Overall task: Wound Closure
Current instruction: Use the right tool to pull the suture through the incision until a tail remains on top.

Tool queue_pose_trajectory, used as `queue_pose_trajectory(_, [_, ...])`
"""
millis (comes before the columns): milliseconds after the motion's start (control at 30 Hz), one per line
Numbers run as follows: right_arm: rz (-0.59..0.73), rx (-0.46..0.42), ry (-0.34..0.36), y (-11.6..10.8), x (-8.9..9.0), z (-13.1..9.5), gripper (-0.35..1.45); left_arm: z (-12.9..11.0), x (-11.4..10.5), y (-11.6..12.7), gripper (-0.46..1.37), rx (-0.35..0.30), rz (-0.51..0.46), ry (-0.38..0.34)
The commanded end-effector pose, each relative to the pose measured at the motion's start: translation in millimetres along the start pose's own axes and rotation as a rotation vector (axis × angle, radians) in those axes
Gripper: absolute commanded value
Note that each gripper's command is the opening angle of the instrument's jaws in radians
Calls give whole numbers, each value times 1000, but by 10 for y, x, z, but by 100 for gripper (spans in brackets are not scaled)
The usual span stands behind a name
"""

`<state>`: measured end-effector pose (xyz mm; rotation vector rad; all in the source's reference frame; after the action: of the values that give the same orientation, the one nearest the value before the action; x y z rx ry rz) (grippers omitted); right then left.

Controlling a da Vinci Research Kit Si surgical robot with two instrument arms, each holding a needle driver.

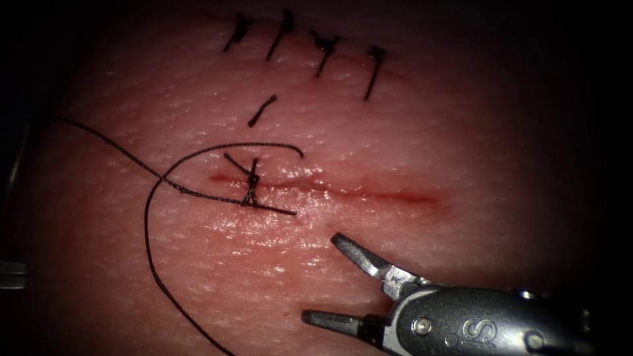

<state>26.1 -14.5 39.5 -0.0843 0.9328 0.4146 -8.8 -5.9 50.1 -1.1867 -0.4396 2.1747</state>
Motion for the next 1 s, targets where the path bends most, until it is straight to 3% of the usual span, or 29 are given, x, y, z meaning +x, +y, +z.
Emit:
queue_pose_trajectory(33, [1, 4, 1, 1, 0, 0, 100, -1, 1, 0, -35, -12, -1, 0])
queue_pose_trajectory(433, [37, -8, -3, 7, -15, 3, 103, -12, 19, 0, -35, 4, 33, 15])
queue_pose_trajectory(667, [66, 1, -35, 13, -32, 21, 101, -22, 40, 6, -35, 11, 89, 58])
queue_pose_trajectory(1000, [88, 1, -26, 44, -61, 62, 99, -35, 57, 22, -35, 11, 104, 81])
